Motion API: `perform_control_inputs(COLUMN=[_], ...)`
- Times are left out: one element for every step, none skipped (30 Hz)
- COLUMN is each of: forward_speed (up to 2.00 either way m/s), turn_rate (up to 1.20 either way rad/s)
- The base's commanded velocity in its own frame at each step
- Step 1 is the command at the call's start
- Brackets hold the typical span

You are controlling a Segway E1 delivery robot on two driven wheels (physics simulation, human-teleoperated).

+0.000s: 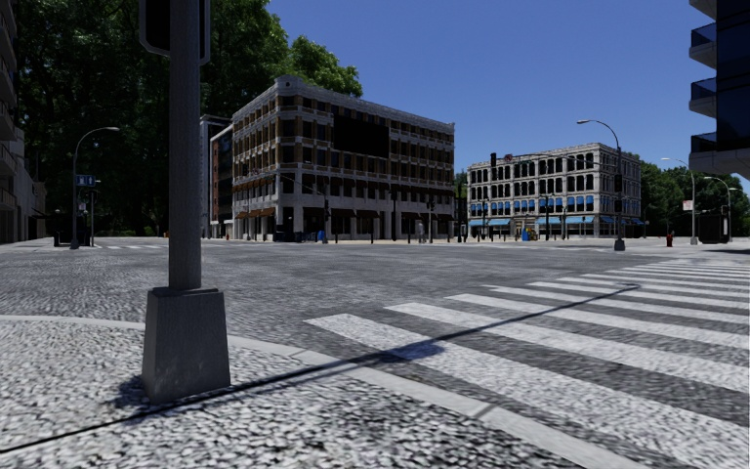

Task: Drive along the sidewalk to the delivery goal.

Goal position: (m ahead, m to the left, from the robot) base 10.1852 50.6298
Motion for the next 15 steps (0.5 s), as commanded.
perform_control_inputs(forward_speed=[0.00,0.00,0.00,0.00,0.00,0.00,0.00,0.00,0.00,0.00,0.00,0.00,0.00,0.00,0.00], turn_rate=[0.00,0.00,0.00,0.00,0.00,0.00,0.00,0.00,0.00,0.00,0.00,0.00,0.00,0.00,0.00])
